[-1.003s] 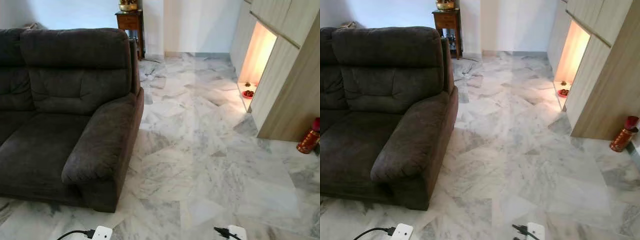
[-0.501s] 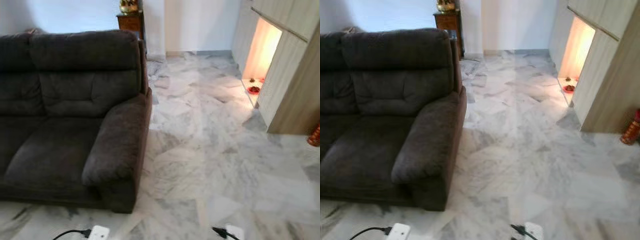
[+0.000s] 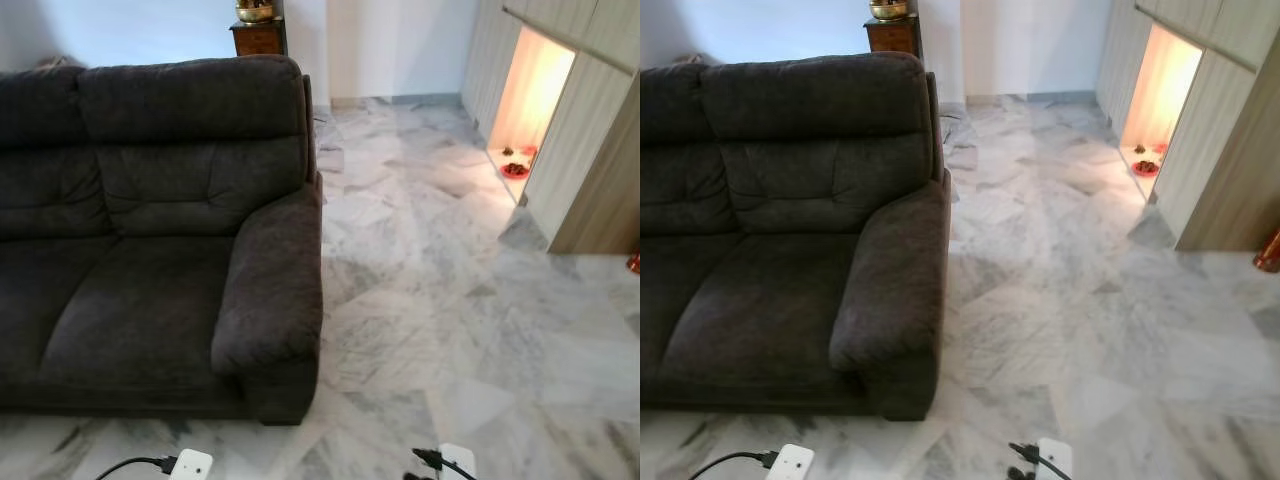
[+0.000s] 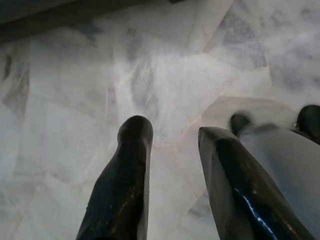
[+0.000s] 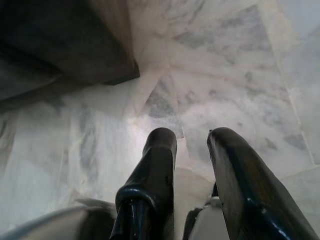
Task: Move the pillow to the sofa from floor
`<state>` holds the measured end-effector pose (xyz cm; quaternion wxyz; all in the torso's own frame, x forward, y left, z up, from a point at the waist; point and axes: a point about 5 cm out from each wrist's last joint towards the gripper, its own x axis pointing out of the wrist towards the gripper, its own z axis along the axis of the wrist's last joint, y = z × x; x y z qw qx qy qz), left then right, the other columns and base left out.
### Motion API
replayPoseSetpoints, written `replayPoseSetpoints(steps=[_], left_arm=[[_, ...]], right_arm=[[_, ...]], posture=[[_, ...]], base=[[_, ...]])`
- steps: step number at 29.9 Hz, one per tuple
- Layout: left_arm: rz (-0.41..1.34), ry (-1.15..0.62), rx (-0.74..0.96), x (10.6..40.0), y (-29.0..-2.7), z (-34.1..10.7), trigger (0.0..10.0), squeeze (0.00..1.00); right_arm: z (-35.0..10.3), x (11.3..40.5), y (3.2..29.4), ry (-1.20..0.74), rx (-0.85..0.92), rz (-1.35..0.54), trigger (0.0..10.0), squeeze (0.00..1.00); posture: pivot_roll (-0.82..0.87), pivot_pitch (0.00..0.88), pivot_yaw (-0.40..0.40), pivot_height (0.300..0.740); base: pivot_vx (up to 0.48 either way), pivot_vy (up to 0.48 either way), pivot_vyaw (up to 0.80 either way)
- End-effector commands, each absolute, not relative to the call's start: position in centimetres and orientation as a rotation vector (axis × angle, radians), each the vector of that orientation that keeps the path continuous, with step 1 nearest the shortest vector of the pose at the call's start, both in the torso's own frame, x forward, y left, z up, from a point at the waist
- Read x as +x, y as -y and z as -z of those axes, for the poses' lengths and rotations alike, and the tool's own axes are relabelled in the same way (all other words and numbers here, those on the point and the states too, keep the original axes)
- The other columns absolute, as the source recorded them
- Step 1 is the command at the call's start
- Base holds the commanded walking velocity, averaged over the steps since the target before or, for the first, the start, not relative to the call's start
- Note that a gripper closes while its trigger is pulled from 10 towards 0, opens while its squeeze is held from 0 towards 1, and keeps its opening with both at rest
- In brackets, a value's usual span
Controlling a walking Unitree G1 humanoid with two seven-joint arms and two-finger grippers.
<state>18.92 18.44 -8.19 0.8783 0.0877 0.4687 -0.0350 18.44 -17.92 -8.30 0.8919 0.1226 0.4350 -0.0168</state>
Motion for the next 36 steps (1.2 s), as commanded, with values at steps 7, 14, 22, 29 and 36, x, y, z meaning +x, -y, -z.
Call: replayPoseSetpoints(steps=[7, 14, 22, 29, 36], left_arm=[[0.051, -0.987, 0.2, 18.83, -19.29, 8.14, 10.0, 0.0], [0.049, -0.99, 0.2, 18.74, -19.21, 8.2, 10.0, 0.0], [0.039, -0.984, 0.194, 18.82, -19.33, 8.14, 10.0, 0.0], [0.041, -0.987, 0.199, 18.77, -19.59, 8.12, 10.0, 0.0], [0.033, -0.984, 0.198, 18.87, -19.74, 8.06, 10.0, 0.0]], right_arm=[[8.05, 19.08, 17.0, -0.89, 0.249, -0.005, 10.0, 0.0], [7.88, 19.35, 17.01, -0.87, 0.259, -0.005, 10.0, 0.0], [8.05, 19.07, 17.04, -0.881, 0.293, 0.015, 10.0, 0.0], [8.12, 18.97, 16.77, -0.886, 0.297, 0.011, 10.0, 0.0], [8.19, 18.86, 16.58, -0.897, 0.266, -0.019, 10.0, 0.0]], posture=[[-0.07, 0.0, 0.064, 0.74], [-0.07, 0.0, 0.068, 0.74], [-0.06, 0.0, 0.07, 0.74], [-0.06, 0.0, 0.078, 0.74], [-0.06, 0.0, 0.08, 0.74]], base=[[0.0, 0.48, 0.0], [0.0, 0.48, 0.46], [0.0, 0.48, 0.2], [0.0, 0.48, 0.0], [0.0, 0.48, 0.0]])
